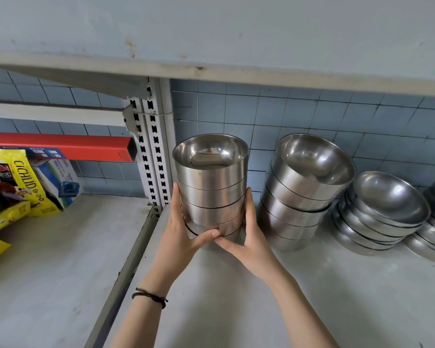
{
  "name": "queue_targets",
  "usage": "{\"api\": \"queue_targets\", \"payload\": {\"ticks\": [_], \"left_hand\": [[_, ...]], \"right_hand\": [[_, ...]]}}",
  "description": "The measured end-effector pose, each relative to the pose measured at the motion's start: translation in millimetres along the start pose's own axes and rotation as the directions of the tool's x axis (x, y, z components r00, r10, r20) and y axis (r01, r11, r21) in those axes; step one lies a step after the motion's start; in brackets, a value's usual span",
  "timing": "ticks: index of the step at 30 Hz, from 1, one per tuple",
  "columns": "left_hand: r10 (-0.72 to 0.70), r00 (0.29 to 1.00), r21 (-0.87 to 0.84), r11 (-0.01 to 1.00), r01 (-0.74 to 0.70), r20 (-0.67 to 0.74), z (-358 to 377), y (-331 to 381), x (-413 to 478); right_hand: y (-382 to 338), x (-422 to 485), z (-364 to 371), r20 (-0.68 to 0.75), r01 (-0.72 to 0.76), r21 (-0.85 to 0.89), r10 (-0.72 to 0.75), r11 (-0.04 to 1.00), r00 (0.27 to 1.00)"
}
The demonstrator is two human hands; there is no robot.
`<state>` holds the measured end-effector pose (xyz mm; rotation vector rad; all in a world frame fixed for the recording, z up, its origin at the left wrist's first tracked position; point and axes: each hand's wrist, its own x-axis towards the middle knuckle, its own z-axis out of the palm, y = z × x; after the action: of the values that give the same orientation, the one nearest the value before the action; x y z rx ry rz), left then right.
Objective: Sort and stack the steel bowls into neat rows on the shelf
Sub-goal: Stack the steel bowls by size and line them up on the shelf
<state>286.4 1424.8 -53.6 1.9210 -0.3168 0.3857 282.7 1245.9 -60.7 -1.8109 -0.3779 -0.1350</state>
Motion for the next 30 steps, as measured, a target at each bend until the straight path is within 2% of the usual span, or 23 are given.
{"api": "queue_targets", "payload": {"ticks": [8, 16, 22, 26, 30], "left_hand": [[0.035, 0.999, 0.028, 0.999, -0.035, 0.002, -1.9, -2.1, 2.8], [0.027, 1.0, -0.027, 0.999, -0.027, 0.008, -2.6, 1.0, 5.6], [0.042, 0.997, -0.109, 0.993, -0.035, 0.065, -4.6, 4.5, 4.4], [0.014, 1.0, -0.166, 0.986, -0.015, -0.004, -4.3, 17.9, 6.3], [0.019, 0.999, -0.174, 0.984, -0.027, -0.045, -2.7, 30.9, 13.9]], "right_hand": [[-0.1, -0.5, 2.8, -0.009, -0.01, 0.028, 0.011, 1.0, 1.0], [-2.6, -1.3, 7.0, -0.017, 0.003, 0.039, -0.002, 0.999, 1.0], [-15.8, -2.3, 3.6, -0.031, 0.011, 0.026, -0.01, 1.0, 0.999], [-32.6, 4.4, -2.9, -0.058, 0.027, 0.119, -0.02, 0.993, 0.998], [-45.2, 13.5, 0.4, -0.093, 0.059, 0.077, -0.051, 0.995, 0.994]]}}
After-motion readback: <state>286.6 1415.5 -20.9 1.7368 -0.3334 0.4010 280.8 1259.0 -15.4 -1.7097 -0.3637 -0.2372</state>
